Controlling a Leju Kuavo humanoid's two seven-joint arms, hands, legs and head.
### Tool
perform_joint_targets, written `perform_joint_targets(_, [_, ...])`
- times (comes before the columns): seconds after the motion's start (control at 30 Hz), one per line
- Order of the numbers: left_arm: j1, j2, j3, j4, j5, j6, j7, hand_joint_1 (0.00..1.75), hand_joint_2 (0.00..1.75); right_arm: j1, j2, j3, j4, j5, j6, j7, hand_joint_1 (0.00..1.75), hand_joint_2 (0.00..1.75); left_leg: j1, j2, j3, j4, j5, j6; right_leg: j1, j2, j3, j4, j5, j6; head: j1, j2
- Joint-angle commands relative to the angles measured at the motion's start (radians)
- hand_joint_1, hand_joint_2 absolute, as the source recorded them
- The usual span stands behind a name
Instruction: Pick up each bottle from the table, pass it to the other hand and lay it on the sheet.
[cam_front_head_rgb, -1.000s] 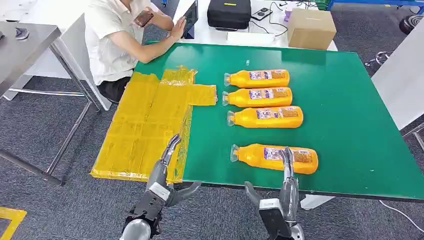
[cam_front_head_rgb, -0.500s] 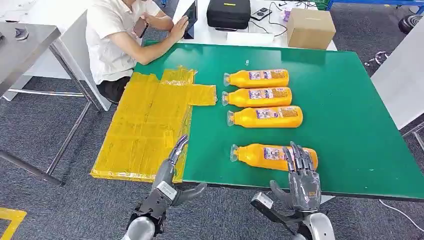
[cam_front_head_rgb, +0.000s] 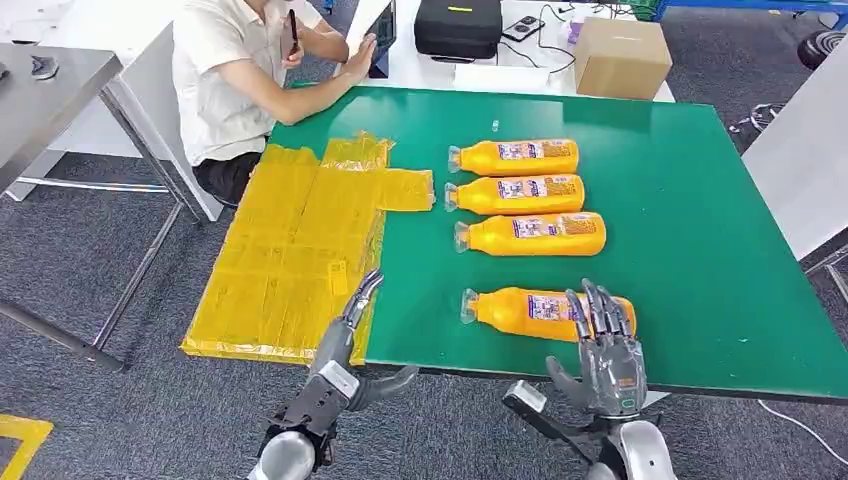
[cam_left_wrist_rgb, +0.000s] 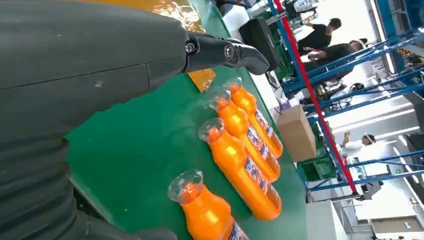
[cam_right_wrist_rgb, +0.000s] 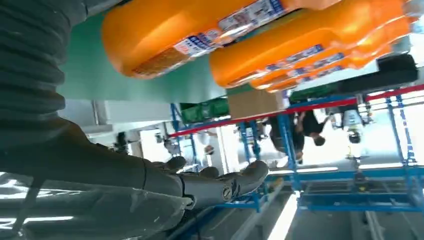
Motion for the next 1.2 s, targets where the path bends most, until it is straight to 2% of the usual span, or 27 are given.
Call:
perform_joint_targets(0.03, [-0.029,0.006,-0.013,0.055,0.000,-0.003,0.004,0.00,1.75,-0.064,-0.069,-0.007,0.132,0.063,-0.005,0.130,0.00,1.75,0.000,0.000,0.003,-0.001,0.000,-0.001,0.001,0.001,0.003,-0.002,0.000,-0.002,0.000,0.000])
perform_joint_targets(0.4, [-0.028,0.009,-0.019,0.051,0.004,-0.003,0.004,0.00,1.75,-0.101,-0.080,-0.018,0.186,0.028,-0.005,0.123,0.00,1.75,0.000,0.001,0.004,-0.001,-0.001,-0.001,0.001,0.001,0.004,-0.002,0.000,-0.002,0.000,0.000])
perform_joint_targets(0.57, [-0.022,0.010,-0.025,0.048,0.004,-0.005,0.006,0.00,1.75,-0.083,-0.029,-0.059,0.139,-0.053,-0.005,0.025,0.00,1.75,0.000,0.001,0.002,-0.001,-0.001,-0.001,0.000,0.001,0.002,-0.001,0.000,-0.001,0.000,0.000])
perform_joint_targets(0.73, [-0.020,0.010,-0.027,0.052,0.004,-0.005,0.007,0.00,1.75,-0.077,-0.018,-0.071,0.128,-0.044,-0.005,0.024,0.00,1.75,0.001,0.001,0.004,-0.001,-0.001,-0.001,0.001,0.002,0.004,-0.002,0.000,-0.002,0.000,0.000])
perform_joint_targets(0.83, [-0.018,0.011,-0.031,0.054,0.002,-0.005,0.009,0.00,1.75,-0.082,-0.021,-0.079,0.182,-0.021,-0.005,0.051,0.00,1.75,0.001,0.000,0.003,-0.001,-0.001,-0.001,0.001,0.001,0.003,-0.001,0.000,-0.002,0.000,0.000])
perform_joint_targets(1.0, [-0.018,0.015,-0.030,0.043,0.000,-0.007,0.011,0.00,1.75,-0.091,-0.027,-0.078,0.207,-0.060,-0.005,0.013,0.00,1.75,0.001,0.000,0.003,-0.002,0.000,-0.001,0.001,0.000,0.003,-0.002,0.000,-0.002,0.000,0.000])
perform_joint_targets(1.2, [-0.028,0.015,-0.034,0.050,0.001,-0.013,0.011,0.00,1.75,-0.161,-0.073,-0.027,0.287,-0.070,0.040,0.072,0.00,1.75,0.001,0.003,0.004,-0.002,-0.001,-0.001,0.001,0.003,0.004,-0.002,0.000,-0.002,0.000,0.000])
